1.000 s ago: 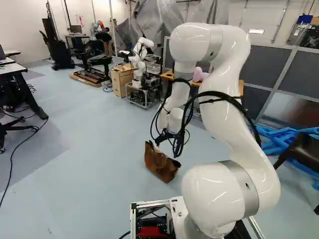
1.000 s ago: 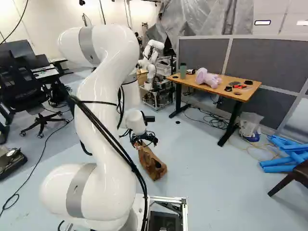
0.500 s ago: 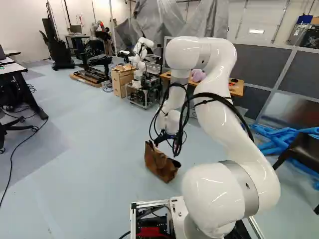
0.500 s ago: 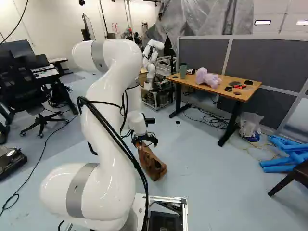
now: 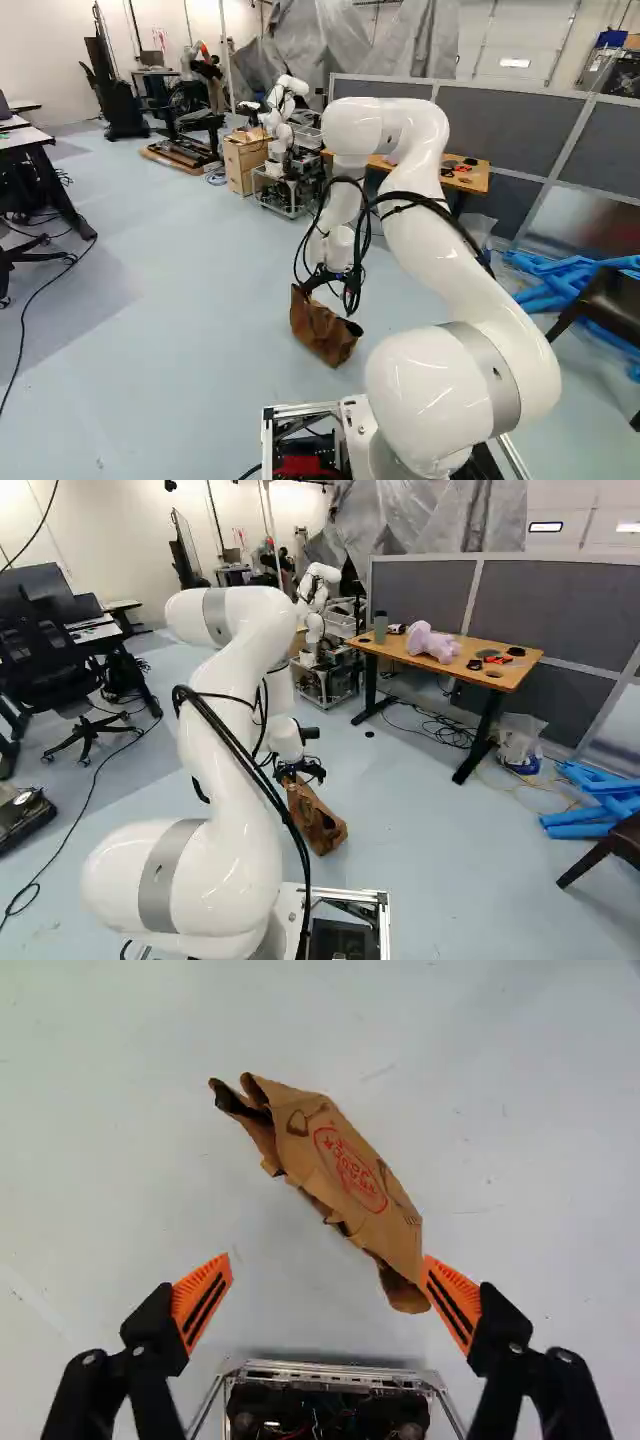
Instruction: Pick up the bag on the ground and place it on the table
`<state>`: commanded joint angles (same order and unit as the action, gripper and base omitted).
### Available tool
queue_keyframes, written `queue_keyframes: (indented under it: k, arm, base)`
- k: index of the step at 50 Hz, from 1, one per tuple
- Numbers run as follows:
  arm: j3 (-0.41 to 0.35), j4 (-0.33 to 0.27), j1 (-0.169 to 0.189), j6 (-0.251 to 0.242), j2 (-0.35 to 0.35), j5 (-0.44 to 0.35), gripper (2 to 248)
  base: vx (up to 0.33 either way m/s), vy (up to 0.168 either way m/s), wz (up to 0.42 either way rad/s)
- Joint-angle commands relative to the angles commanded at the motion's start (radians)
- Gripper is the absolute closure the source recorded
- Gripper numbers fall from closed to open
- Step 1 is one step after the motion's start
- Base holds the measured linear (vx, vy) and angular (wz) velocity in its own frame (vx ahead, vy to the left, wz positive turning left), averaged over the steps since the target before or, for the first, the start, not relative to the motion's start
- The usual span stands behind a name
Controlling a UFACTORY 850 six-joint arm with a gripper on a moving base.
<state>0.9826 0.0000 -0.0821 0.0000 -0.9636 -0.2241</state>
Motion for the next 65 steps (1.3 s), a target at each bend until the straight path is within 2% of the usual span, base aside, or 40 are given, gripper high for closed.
queue_keyframes:
  k: [13, 18, 65]
  arm:
    - [0.059, 0.000, -0.003, 0.000, -0.060, 0.000, 3]
    - [0.074, 0.000, -0.003, -0.024, -0.079, 0.000, 3]
    - [0.211, 0.000, -0.003, -0.505, -0.258, 0.000, 3]
  base:
    - [0.000, 0.000, 0.000]
    - [0.000, 0.000, 0.000]
    - [0.000, 0.000, 0.000]
